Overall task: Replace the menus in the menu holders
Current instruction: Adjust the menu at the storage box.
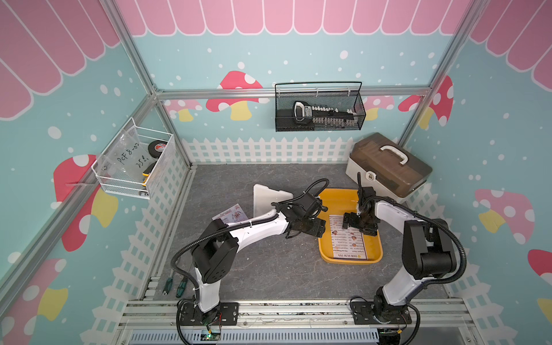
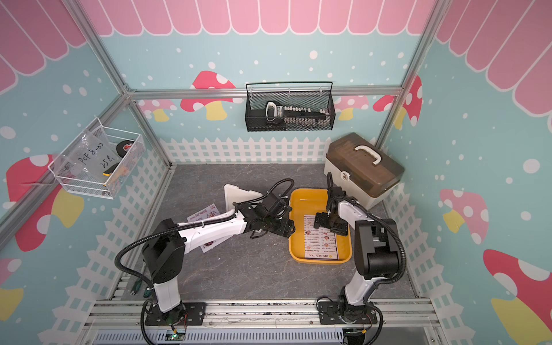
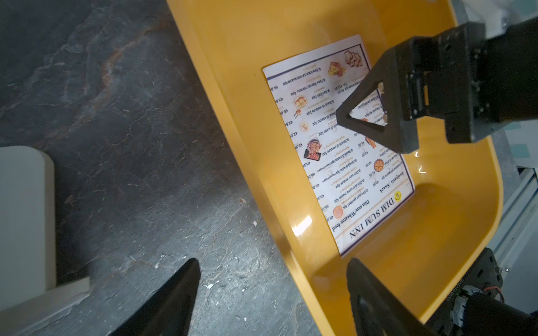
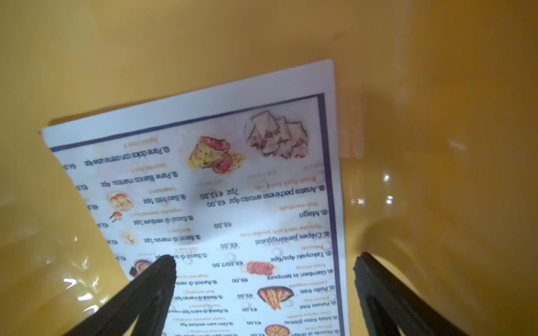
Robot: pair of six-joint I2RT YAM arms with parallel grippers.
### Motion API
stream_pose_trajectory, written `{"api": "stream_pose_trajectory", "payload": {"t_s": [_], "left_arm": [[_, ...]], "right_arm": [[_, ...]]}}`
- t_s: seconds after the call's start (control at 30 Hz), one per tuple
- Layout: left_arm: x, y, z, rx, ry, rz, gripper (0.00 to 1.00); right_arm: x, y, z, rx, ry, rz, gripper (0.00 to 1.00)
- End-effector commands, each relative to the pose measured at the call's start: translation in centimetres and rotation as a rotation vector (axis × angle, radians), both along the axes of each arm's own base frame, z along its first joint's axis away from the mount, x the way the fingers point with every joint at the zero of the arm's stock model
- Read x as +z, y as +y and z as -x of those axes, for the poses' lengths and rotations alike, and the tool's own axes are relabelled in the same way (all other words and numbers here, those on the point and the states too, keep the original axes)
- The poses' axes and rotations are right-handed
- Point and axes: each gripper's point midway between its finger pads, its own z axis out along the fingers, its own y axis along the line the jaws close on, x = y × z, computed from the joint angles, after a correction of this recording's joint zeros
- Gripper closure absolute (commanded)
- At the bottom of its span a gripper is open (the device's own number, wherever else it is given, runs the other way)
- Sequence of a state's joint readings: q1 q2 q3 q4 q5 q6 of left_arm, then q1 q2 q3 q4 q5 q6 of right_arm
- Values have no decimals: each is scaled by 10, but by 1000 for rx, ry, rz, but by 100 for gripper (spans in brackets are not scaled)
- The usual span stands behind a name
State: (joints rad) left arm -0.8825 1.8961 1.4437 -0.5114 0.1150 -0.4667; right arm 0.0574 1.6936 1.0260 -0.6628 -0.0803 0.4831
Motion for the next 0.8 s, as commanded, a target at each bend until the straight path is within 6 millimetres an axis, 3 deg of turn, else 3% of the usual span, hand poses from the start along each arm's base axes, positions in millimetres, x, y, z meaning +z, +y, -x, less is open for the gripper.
{"api": "stream_pose_trajectory", "payload": {"t_s": [0.0, 0.37, 0.77], "left_arm": [[4, -8, -4, -21, 3, 20, 20], [0, -16, -5, -38, 30, 39, 20], [-3, -25, -6, -24, 62, 82, 20]], "right_arm": [[-11, 1, -3, -50, -6, -36, 2], [-21, 34, 5, -79, -2, -248, 1], [-18, 34, 28, -51, 82, -206, 2]]}}
